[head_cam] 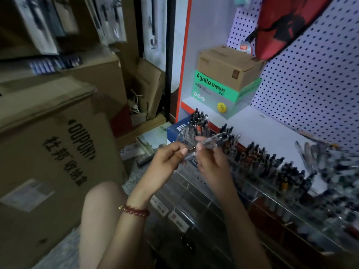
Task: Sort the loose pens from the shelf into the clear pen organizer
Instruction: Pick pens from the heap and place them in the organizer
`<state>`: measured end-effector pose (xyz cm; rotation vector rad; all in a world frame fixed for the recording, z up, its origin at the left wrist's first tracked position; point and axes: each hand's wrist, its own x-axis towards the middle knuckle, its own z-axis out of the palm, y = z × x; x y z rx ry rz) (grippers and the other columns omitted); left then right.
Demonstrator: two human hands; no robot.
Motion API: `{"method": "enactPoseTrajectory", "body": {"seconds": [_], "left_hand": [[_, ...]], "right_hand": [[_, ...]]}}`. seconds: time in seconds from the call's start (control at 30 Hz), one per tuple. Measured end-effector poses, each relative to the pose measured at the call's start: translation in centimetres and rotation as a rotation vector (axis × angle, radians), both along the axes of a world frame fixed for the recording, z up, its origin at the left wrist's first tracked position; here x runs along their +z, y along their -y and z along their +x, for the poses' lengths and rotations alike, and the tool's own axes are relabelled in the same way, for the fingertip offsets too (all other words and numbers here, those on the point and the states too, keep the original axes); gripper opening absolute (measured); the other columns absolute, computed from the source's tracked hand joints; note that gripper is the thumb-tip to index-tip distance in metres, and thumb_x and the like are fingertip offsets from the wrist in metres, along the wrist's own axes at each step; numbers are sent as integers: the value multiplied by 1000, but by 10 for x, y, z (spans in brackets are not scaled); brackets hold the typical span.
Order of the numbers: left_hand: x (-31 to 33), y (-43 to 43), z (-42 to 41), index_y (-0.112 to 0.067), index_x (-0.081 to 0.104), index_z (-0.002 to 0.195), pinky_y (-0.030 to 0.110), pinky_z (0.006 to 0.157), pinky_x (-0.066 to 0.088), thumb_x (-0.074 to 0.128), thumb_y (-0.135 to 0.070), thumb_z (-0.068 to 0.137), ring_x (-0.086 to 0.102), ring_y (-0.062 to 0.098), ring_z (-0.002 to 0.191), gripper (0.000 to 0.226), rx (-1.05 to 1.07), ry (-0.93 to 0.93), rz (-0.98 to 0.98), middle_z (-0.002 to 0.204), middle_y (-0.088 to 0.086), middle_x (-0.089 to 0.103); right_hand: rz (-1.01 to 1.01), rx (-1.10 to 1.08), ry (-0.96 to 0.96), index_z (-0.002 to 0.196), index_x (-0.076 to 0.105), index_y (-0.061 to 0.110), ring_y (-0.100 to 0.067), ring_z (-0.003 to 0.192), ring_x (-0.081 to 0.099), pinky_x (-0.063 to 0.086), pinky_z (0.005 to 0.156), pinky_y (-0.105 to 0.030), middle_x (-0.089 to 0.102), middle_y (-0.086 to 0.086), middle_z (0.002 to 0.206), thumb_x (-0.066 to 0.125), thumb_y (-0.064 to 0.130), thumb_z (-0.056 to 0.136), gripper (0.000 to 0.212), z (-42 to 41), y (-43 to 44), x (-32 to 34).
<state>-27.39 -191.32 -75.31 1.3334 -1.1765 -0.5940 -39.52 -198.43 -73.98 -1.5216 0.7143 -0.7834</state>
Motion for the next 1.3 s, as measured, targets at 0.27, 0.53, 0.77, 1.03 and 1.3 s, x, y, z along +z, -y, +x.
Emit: {"method": "enactPoseTrajectory", "body": {"seconds": [0.27,0.53,0.77,1.03,1.3], "left_hand": [[-23,3,11,-15,65,85,12,59,40,59,-6,91,53,-1,62,12,92,-104,51,72,-14,61],[-75,24,14,-24,51,123,32,94,47,72,-7,82,52,13,113,49,438,124,194,125,-3,48],[-73,23,11,-24,50,128,35,96,48,60,1,88,51,8,117,48,382,166,195,135,-4,52],[-74,19,17,-21,54,130,35,101,46,53,10,87,47,12,128,53,360,144,225,137,-4,54],[-73,19,15,-33,53,116,24,98,45,52,13,86,47,4,125,55,352,40,191,127,-12,56]], "right_hand": [[-41,-323,29,81,60,26,1,59,57,46,57,-19,63,10,70,56,12,94,20,12,-12,-16],[-664,-508,-532,80,60,10,-13,52,50,37,46,-22,60,-1,65,58,27,93,21,15,7,-48],[-653,-302,-864,89,60,12,-17,69,62,50,62,-29,66,-4,82,48,35,96,27,37,22,-65],[-556,-229,-989,96,64,10,-22,85,65,42,65,-27,68,-5,93,50,38,97,32,55,16,-68],[-569,-183,-946,111,59,15,-21,92,66,44,68,-28,69,-4,103,52,37,96,27,63,12,-69]]}}
